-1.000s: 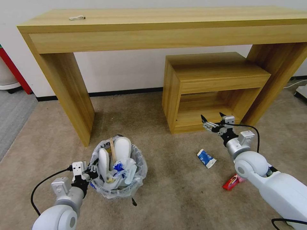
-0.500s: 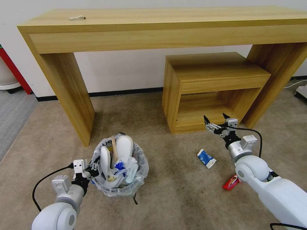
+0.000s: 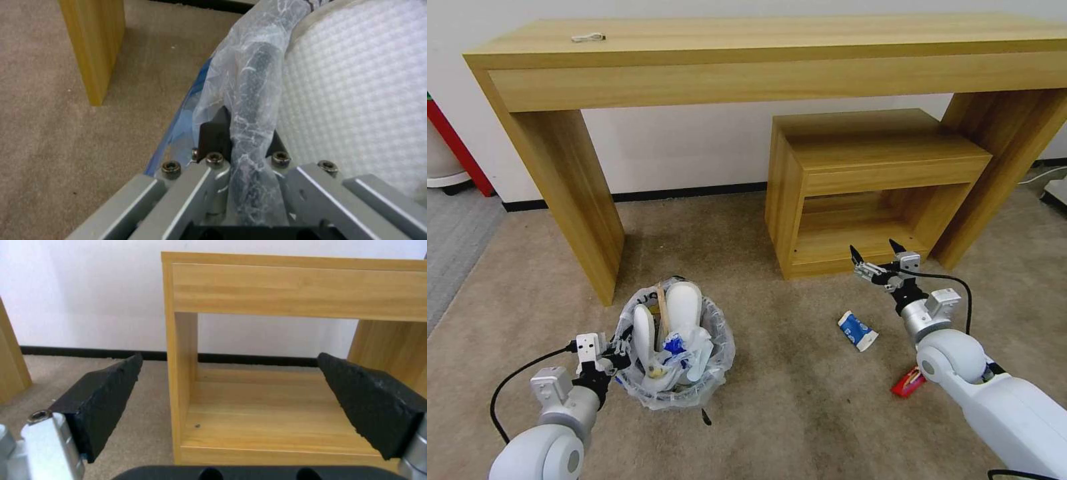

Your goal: Pick up the trash bin and place the garbage on the floor into it.

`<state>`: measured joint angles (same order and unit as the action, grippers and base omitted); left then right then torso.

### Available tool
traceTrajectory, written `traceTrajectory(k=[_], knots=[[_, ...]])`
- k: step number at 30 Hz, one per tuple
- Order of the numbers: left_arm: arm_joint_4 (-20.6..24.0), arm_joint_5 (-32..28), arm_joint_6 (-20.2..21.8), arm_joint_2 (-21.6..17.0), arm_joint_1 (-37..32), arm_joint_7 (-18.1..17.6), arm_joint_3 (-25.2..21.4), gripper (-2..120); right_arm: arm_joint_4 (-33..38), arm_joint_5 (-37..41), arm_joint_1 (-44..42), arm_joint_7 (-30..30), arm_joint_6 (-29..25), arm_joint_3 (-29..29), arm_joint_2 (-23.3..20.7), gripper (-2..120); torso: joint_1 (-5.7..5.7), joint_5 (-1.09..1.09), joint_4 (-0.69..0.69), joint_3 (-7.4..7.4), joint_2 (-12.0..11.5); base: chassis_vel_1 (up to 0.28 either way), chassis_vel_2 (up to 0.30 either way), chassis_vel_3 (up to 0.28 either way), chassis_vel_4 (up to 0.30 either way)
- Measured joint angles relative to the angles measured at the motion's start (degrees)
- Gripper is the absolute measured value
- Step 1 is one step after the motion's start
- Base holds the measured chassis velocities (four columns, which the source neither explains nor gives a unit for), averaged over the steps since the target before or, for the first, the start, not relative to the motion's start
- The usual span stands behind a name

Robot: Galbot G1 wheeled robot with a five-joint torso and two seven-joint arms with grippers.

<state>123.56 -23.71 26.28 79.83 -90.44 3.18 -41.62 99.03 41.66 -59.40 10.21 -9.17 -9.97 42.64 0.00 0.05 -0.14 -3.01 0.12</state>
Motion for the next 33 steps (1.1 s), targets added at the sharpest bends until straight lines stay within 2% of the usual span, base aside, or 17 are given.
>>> traceTrajectory(k=[33], knots=[[0.1,0.6,-0.2,0.8,-0.3,-0.1,-0.1,3,0.2,-0.2,-0.9,-1.4,-0.4,-1.2,-0.4,100,0.00,0.00,0.00,0.00,0.0,-0.001,-0.002,-0.001,-0.001]])
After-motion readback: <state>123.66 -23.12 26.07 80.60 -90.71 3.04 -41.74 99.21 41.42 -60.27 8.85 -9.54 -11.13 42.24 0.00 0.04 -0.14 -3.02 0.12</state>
